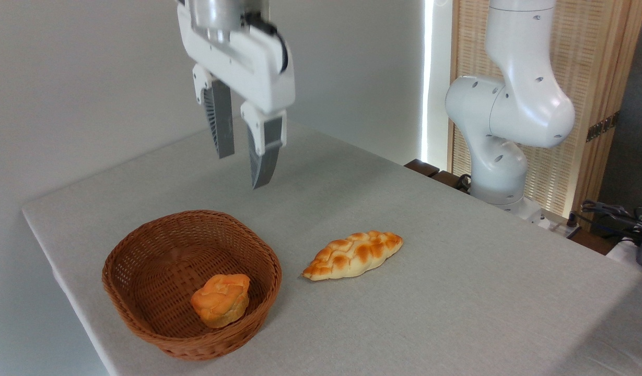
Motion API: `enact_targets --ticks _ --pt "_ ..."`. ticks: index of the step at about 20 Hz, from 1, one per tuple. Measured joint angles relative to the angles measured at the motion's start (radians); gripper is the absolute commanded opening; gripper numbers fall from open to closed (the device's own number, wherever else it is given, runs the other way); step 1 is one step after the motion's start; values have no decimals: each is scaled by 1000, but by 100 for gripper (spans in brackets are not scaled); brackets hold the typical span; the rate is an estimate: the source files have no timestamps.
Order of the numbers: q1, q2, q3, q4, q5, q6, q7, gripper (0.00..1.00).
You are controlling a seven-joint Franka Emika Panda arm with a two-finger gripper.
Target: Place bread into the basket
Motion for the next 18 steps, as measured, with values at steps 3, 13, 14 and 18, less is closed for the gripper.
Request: enact_targets --ticks 3,13,14,18 --pt "-2 7 -12 18 62 -19 -23 100" --pt "-9 38 -21 27 114 -22 -37 100" --pt "-10 38 -18 27 115 -23 -37 100" --pt "-39 38 25 34 117 -33 -37 100"
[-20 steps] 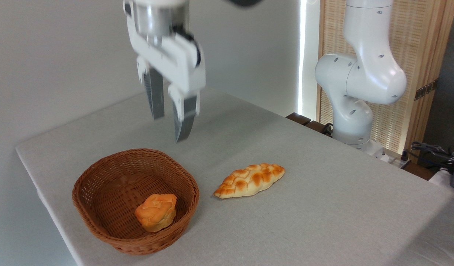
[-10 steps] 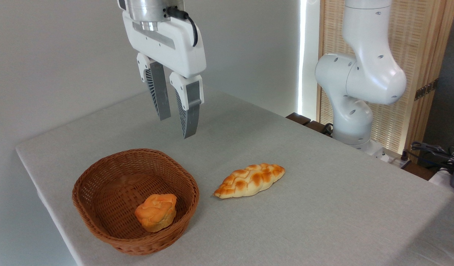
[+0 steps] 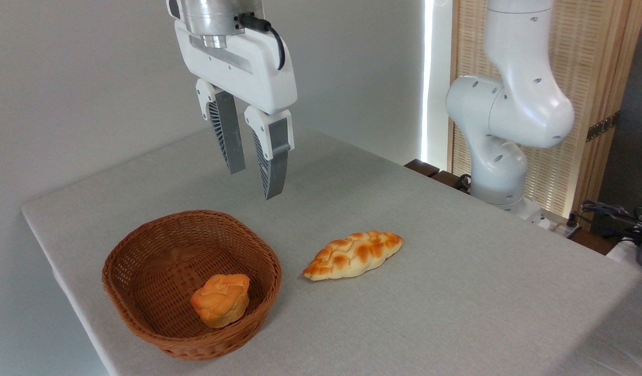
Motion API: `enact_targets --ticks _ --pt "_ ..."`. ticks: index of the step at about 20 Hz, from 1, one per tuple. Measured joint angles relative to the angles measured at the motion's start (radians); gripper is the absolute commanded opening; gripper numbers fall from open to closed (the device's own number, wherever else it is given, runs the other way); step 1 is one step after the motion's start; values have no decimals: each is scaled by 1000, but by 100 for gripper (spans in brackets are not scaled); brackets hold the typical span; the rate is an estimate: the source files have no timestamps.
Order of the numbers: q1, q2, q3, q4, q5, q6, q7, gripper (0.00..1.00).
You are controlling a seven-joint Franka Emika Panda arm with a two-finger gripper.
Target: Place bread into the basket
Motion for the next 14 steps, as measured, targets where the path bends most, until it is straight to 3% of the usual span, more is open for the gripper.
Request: enact_targets --ticks 14 --pt "-20 28 17 45 5 -39 0 100"
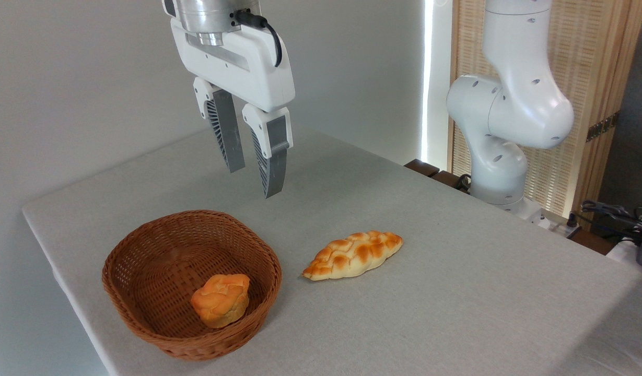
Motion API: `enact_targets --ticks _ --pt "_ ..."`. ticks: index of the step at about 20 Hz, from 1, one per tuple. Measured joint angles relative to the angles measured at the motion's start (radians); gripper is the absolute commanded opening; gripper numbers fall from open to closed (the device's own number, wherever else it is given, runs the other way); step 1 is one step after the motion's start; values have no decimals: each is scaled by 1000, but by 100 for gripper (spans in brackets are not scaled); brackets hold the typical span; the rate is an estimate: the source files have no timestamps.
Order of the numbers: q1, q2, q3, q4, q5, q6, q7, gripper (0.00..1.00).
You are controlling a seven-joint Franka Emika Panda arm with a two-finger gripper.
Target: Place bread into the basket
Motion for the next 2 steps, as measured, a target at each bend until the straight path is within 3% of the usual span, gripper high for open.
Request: enact_targets --ticks 2 --pt "-2 0 0 0 0 -1 0 100"
